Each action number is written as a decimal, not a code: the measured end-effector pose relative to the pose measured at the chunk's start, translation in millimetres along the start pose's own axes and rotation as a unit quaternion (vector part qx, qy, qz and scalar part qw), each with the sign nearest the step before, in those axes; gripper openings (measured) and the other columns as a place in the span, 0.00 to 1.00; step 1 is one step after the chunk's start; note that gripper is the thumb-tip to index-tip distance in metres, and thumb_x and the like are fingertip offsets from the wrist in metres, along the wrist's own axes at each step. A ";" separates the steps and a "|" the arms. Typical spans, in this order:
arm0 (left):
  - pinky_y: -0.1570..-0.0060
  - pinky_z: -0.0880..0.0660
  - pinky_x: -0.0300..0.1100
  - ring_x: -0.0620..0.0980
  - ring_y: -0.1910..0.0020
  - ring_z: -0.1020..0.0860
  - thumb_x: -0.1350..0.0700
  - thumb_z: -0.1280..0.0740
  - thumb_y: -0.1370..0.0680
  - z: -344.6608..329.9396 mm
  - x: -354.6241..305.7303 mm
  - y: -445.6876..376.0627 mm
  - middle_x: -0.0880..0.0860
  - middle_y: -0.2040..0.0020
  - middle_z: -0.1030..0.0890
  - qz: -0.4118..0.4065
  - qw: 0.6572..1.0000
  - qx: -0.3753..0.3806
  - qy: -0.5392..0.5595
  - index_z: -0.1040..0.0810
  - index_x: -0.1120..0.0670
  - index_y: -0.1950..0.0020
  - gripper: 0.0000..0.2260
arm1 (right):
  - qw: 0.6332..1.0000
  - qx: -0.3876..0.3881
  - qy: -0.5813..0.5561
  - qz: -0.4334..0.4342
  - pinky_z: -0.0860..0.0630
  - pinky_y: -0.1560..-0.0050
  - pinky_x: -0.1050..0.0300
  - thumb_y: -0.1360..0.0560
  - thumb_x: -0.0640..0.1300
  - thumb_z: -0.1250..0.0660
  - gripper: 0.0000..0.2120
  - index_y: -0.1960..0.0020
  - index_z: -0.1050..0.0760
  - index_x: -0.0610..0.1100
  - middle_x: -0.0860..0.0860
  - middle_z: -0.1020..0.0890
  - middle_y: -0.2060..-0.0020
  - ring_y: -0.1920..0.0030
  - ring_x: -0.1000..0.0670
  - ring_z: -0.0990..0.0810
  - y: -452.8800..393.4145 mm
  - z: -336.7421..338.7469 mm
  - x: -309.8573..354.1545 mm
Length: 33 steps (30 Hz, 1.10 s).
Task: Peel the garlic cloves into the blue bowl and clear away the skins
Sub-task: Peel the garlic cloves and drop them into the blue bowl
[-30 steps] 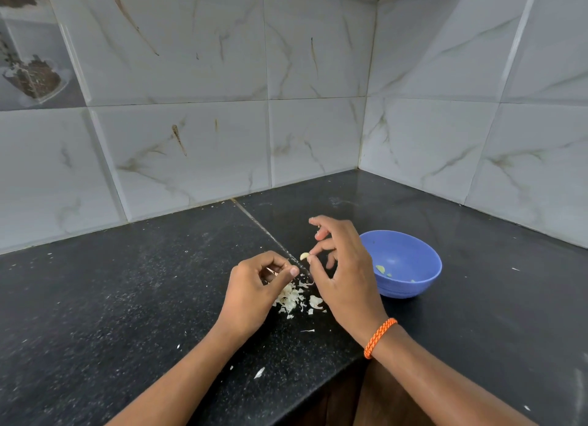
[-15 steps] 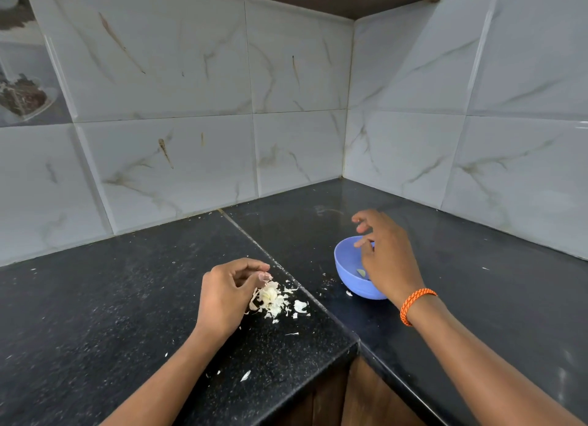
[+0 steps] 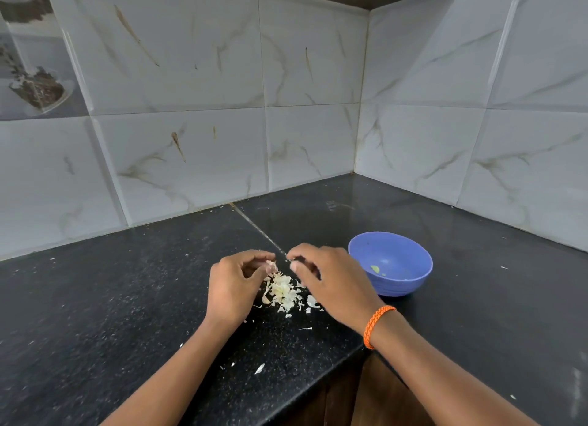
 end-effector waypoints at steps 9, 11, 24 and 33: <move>0.53 0.18 0.41 0.39 0.57 0.15 0.58 0.23 0.21 6.3 16.1 -7.0 0.39 0.56 0.12 0.015 0.998 -0.034 -0.053 0.10 0.45 0.50 0.07 | 0.998 0.040 0.043 -0.005 0.22 0.53 0.51 0.21 0.47 0.25 0.05 0.53 0.15 0.46 0.55 0.29 0.47 0.47 0.50 0.28 -10.3 -52.5 22.5; 0.52 0.18 0.41 0.38 0.57 0.15 0.59 0.25 0.21 5.2 19.4 -8.0 0.39 0.56 0.12 0.021 0.998 -0.033 -0.058 0.10 0.44 0.51 0.09 | 0.997 0.052 0.046 -0.019 0.22 0.50 0.51 0.22 0.43 0.25 0.02 0.52 0.17 0.48 0.56 0.30 0.44 0.45 0.51 0.29 -11.0 -57.9 26.3; 0.53 0.20 0.33 0.38 0.56 0.15 0.65 0.28 0.20 0.9 18.8 -5.0 0.39 0.57 0.12 0.014 0.998 -0.034 -0.046 0.10 0.47 0.49 0.13 | 0.994 0.039 0.085 -0.050 0.28 0.48 0.54 0.19 0.48 0.29 0.04 0.47 0.17 0.49 0.53 0.29 0.42 0.41 0.50 0.29 -6.0 -70.7 27.0; 0.51 0.17 0.36 0.37 0.54 0.14 0.68 0.30 0.20 7.0 17.4 -5.6 0.42 0.55 0.11 0.042 0.997 -0.055 0.018 0.10 0.49 0.47 0.15 | 0.999 0.017 0.035 -0.009 0.25 0.46 0.54 0.20 0.49 0.28 0.07 0.43 0.15 0.49 0.54 0.28 0.43 0.42 0.51 0.29 -7.2 -69.9 33.1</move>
Point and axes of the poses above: each hand's wrist, its own y-axis away from the middle knuckle, its own z-axis out of the back of the hand, x = y × z, the point moved 5 cm from there along -y, towards the middle knuckle
